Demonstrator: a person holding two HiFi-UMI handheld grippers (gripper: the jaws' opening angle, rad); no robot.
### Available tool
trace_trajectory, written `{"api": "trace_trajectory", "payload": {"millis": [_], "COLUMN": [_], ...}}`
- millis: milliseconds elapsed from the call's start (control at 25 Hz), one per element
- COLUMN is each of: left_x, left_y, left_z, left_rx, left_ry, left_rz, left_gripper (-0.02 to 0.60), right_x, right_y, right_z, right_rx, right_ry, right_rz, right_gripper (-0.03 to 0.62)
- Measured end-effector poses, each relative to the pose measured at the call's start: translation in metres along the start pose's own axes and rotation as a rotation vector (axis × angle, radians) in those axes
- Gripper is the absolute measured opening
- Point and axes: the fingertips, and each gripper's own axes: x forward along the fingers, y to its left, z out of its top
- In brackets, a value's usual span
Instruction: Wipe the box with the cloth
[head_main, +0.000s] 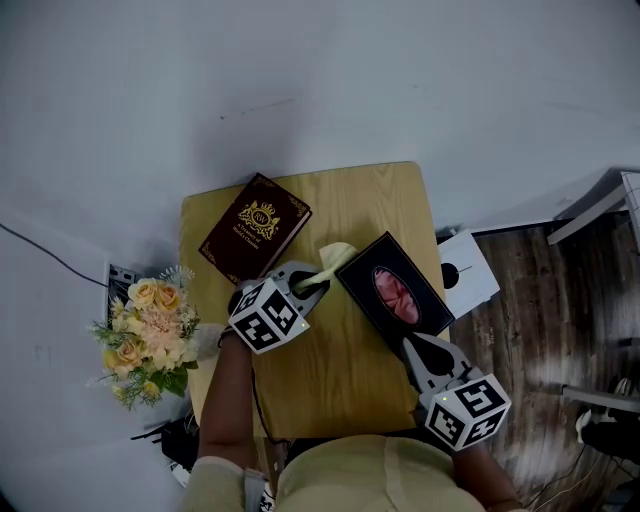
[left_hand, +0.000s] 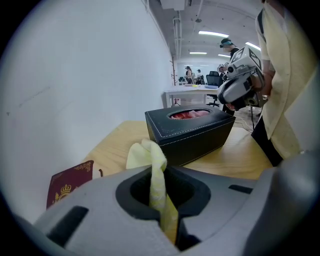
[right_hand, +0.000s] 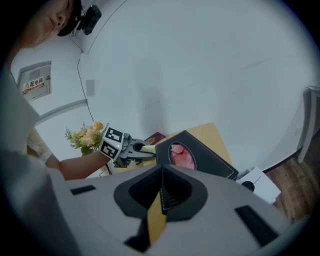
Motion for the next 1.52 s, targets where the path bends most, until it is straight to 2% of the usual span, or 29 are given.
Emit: {"api": "trace_trajectory", "payload": {"millis": [120,320,480,600,1040,1320,1520], "left_x": [-0.003,-0.008,-0.018,-0.027,-0.06,-0.078,-0.075], "left_y": [-0.002,-0.012,-0.01,-0.012,-0.036,-0.044,-0.047], "left_z": [0.0,0.001,-0.003,0.0,0.027,0.048,0.069], "left_rx": [-0.036,-0.154,-0.156,-0.176,-0.292,-0.296,-0.194], "left_ry": [-0.015,-0.038,-0.014,-0.03,-0.155,-0.227,-0.221], "left_rz": [0.052,0.071,0.164,0.217,0.268,0.244,0.203], "left_gripper": [0.035,0.035,0.035,0.035,0.035,0.035,0.035], "right_x": [-0.001,-0.004,-0.006,-0.009,-0.018,-0.023,-0.028], "right_y": [-0.001,-0.006,-0.01,-0.011,-0.013,-0.016,-0.021], "right_z": [0.001,0.005,0.009,0.012,0.027,0.028,0.03], "right_rx": [-0.007,-0.008,-0.027,-0.043,-0.084,-0.094,-0.096], "right_ry": [-0.007,-0.028,-0.046,-0.056,-0.103,-0.108,-0.118], "right_rz": [-0.01,-0.036,-0.06,-0.073,-0.093,-0.114,-0.124], "right_gripper": [0.031,0.031,0.031,0.031,0.031,0.032,0.032]}}
